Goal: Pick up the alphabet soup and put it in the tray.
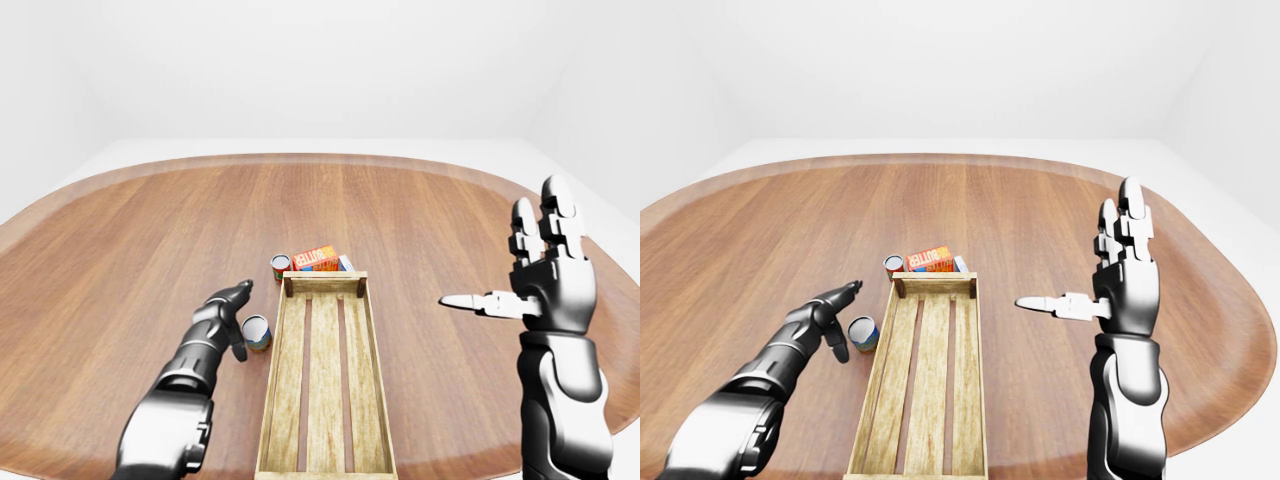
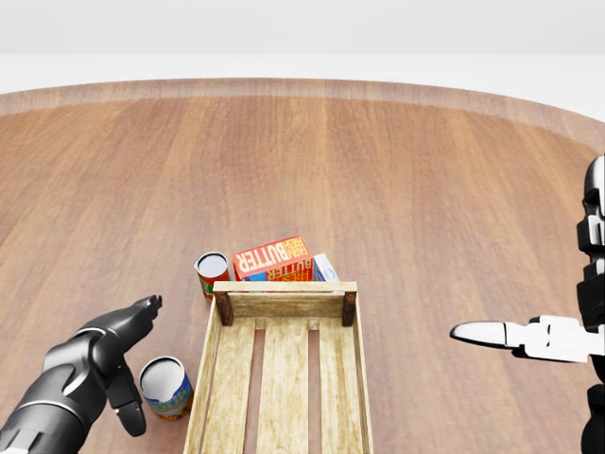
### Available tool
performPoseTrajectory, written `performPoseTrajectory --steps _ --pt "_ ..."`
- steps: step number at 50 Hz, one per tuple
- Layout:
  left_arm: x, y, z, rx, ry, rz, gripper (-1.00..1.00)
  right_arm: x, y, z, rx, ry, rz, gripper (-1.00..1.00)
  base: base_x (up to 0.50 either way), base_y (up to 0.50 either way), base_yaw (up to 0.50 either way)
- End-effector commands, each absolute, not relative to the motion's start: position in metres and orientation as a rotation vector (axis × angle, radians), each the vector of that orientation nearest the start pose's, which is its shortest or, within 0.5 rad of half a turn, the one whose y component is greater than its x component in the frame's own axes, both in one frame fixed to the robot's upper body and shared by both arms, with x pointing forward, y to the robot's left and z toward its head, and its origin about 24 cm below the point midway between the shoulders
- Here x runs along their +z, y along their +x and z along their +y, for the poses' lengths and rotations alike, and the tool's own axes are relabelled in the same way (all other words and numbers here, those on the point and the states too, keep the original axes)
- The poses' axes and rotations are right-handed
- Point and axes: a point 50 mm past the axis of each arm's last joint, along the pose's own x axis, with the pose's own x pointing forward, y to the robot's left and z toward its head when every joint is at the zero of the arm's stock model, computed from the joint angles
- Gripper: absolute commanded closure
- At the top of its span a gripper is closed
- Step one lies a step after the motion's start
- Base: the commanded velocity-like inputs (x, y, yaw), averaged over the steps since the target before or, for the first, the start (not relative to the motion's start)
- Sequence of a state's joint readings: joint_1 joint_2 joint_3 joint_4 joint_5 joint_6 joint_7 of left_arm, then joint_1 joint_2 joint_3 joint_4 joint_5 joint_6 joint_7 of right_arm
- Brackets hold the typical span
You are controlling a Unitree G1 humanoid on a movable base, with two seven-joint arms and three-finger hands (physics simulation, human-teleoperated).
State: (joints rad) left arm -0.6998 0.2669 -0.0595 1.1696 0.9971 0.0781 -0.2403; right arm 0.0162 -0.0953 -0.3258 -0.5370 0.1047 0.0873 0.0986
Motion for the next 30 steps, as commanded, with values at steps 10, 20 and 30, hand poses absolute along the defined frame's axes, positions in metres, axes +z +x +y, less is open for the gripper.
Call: performPoseTrajectory --steps 10,20,30 --pt "-0.016 0.338 0.200 -0.389 1.221 0.687 -1.00 0.153 0.218 -0.227 -0.185 -0.071 -0.429 -1.00 0.00 0.00 0.00" --pt "-0.018 0.338 0.195 -0.395 1.214 0.698 -1.00 0.152 0.217 -0.227 -0.181 -0.067 -0.425 -1.00 0.00 0.00 0.00" --pt "-0.022 0.335 0.195 -0.398 1.217 0.709 -1.00 0.154 0.216 -0.227 -0.183 -0.070 -0.430 -1.00 0.00 0.00 0.00"
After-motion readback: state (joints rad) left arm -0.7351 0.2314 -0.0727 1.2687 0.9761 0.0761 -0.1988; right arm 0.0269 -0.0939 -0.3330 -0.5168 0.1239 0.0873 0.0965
